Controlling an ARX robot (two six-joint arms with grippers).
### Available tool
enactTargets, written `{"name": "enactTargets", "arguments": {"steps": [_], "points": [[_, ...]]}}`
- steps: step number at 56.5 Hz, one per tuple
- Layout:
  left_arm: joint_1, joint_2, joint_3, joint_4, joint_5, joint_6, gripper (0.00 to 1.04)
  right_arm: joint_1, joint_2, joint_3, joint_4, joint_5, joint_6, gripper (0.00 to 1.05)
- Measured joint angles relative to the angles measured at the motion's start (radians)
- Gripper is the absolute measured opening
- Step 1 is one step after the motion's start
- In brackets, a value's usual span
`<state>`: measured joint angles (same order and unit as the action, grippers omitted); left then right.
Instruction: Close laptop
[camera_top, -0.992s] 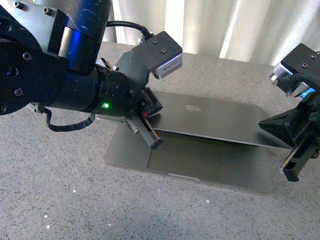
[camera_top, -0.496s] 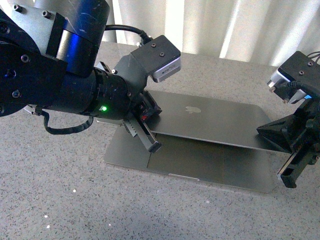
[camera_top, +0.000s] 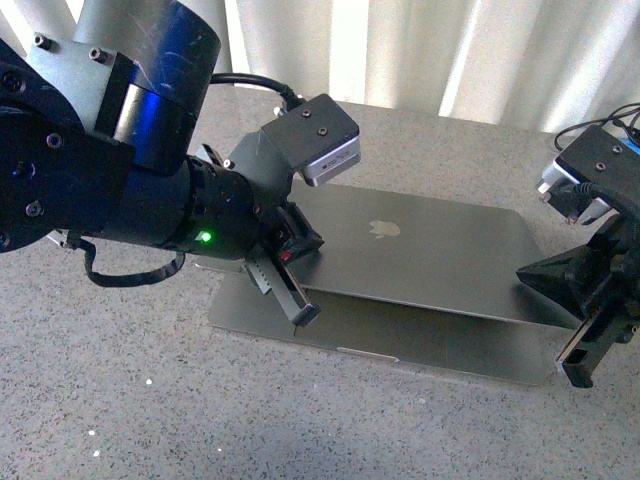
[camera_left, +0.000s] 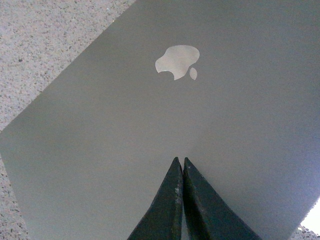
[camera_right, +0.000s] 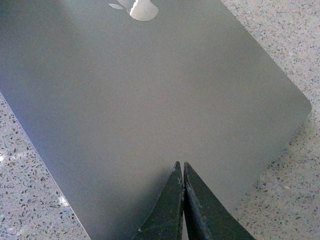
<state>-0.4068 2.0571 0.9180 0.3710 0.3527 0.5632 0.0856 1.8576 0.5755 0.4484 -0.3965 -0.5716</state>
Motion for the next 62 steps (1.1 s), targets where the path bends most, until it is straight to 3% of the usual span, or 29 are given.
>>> {"name": "enactTargets", "arguments": {"steps": [62], "points": [[-0.005, 0.037, -0.015, 0.0, 0.025, -0.012, 0.04, -0.005, 0.08, -0.026, 0.068, -0.003, -0.001, 0.01]]}}
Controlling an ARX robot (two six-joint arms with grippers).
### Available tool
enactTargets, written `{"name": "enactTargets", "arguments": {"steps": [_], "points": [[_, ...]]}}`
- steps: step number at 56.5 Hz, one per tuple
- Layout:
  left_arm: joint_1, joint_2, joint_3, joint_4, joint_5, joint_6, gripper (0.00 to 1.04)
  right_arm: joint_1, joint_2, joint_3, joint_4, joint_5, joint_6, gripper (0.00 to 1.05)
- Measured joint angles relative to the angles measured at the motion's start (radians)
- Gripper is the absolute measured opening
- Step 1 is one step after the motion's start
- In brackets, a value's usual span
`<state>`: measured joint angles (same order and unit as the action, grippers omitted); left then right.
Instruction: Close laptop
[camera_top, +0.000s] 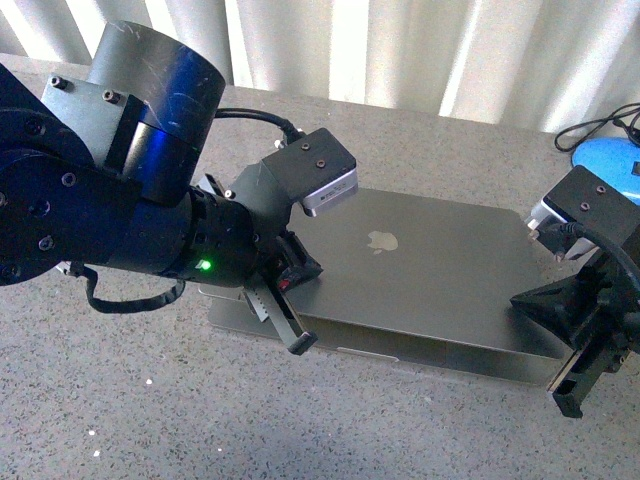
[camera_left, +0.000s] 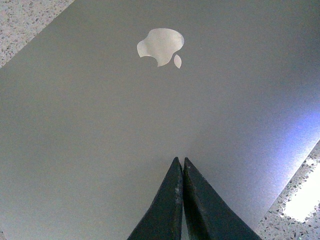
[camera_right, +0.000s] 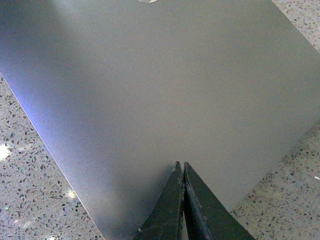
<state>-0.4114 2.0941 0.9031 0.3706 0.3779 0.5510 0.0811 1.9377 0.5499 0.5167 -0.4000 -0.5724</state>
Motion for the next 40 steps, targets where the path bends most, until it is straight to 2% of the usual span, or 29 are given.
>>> {"name": "enactTargets", "arguments": {"steps": [40], "points": [[-0.003, 0.026, 0.0, 0.01, 0.012, -0.004, 0.04, -0.015, 0.025, -0.009, 0.012, -0.003, -0.007, 0.01]]}}
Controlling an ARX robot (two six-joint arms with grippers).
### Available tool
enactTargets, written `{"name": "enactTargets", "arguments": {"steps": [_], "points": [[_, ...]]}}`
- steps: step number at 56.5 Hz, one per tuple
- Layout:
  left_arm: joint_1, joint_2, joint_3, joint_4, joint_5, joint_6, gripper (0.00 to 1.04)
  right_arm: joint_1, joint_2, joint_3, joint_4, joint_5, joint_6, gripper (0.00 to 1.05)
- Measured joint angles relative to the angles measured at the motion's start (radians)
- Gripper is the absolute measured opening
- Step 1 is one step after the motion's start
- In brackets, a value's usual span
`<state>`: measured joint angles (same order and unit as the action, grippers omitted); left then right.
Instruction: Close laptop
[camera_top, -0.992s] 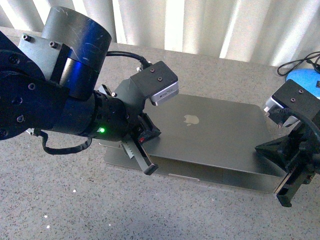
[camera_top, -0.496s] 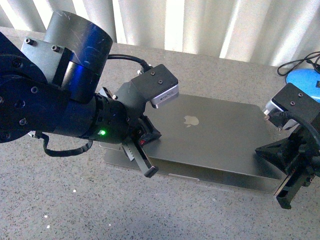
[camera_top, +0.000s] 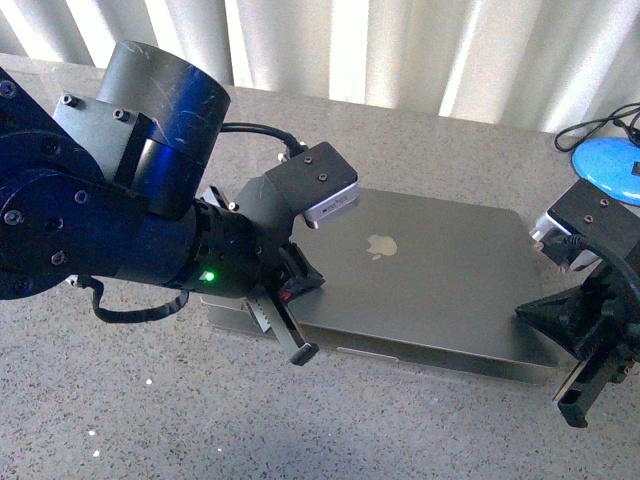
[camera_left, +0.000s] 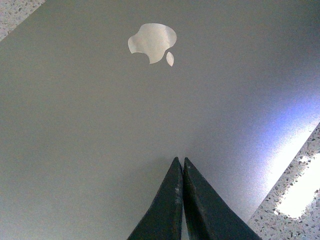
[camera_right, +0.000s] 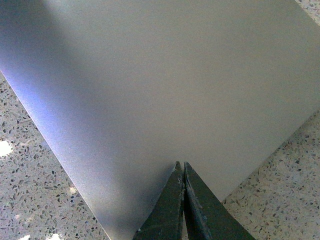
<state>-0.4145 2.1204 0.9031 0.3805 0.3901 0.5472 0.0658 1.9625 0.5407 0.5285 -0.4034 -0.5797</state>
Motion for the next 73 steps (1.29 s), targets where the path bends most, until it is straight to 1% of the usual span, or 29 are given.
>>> {"name": "enactTargets", "arguments": {"steps": [44, 73], "points": [[0.018, 0.041, -0.01, 0.018, 0.019, -0.003, 0.04, -0.028, 0.063, -0.005, 0.021, -0.01, -0.026, 0.01], [0.03, 0.067, -0.009, 0.035, 0.036, -0.004, 0.04, -0.028, 0.083, 0.0, 0.029, -0.01, -0.027, 0.01]]}}
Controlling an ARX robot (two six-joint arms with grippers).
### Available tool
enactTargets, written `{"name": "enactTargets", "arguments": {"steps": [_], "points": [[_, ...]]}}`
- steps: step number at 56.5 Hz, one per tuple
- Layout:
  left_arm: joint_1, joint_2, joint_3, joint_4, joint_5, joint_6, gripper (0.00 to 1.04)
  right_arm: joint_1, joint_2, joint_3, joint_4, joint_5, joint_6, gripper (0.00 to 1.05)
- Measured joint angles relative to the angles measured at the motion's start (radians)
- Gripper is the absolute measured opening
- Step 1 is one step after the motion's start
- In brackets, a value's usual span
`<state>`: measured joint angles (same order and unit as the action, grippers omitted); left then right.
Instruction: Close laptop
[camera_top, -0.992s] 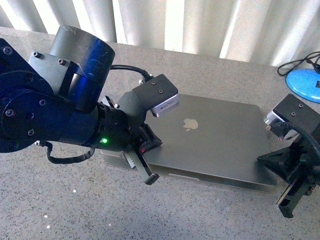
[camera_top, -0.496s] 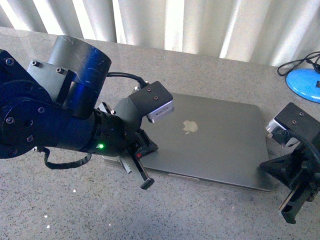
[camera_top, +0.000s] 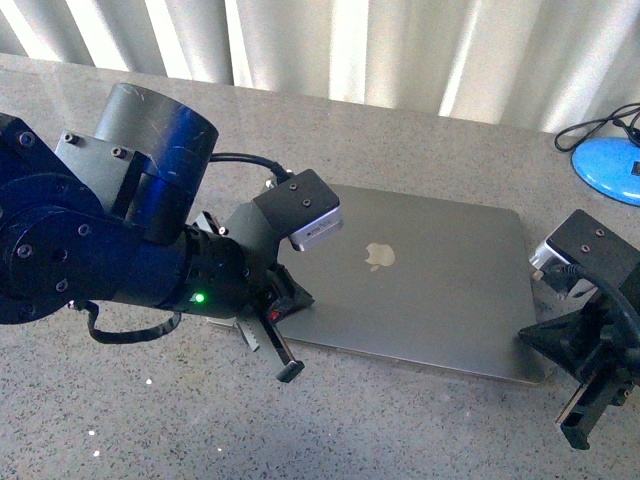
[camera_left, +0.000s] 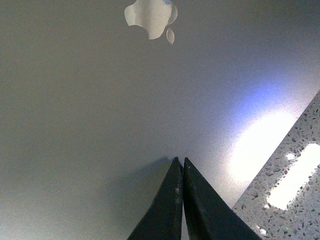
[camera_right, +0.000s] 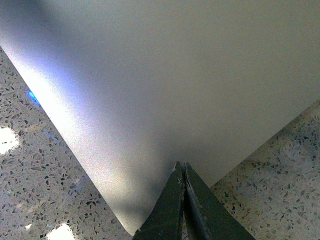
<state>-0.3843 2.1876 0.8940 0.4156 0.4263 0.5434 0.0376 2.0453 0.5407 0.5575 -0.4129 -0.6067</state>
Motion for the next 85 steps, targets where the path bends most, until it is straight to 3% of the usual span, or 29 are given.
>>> {"name": "enactTargets", "arguments": {"steps": [25, 42, 56, 61, 65, 68, 70, 85], "points": [[0.012, 0.011, 0.004, 0.024, 0.007, -0.011, 0.04, 0.005, 0.006, 0.003, 0.002, 0.004, -0.004, 0.01], [0.064, -0.042, -0.018, 0.211, -0.089, -0.128, 0.04, 0.006, -0.09, -0.006, -0.028, 0.002, 0.019, 0.01], [0.185, -0.239, -0.096, 0.545, -0.332, -0.437, 0.04, 0.0, -0.341, -0.016, -0.042, 0.003, 0.135, 0.01], [0.245, -0.346, -0.16, 0.635, -0.506, -0.602, 0.04, -0.007, -0.453, -0.034, -0.049, 0.019, 0.221, 0.01], [0.306, -0.473, -0.24, 0.61, -0.729, -0.797, 0.04, -0.019, -0.568, -0.058, -0.048, 0.042, 0.323, 0.01], [0.327, -0.532, -0.28, 0.597, -0.824, -0.877, 0.12, -0.031, -0.639, -0.069, -0.07, 0.044, 0.381, 0.05], [0.34, -0.562, -0.293, 0.596, -0.855, -0.934, 0.21, -0.04, -0.715, -0.08, -0.106, 0.052, 0.444, 0.14], [0.334, -0.573, -0.296, 0.593, -0.846, -1.017, 0.67, -0.047, -0.793, -0.088, -0.121, 0.055, 0.538, 0.6]]}}
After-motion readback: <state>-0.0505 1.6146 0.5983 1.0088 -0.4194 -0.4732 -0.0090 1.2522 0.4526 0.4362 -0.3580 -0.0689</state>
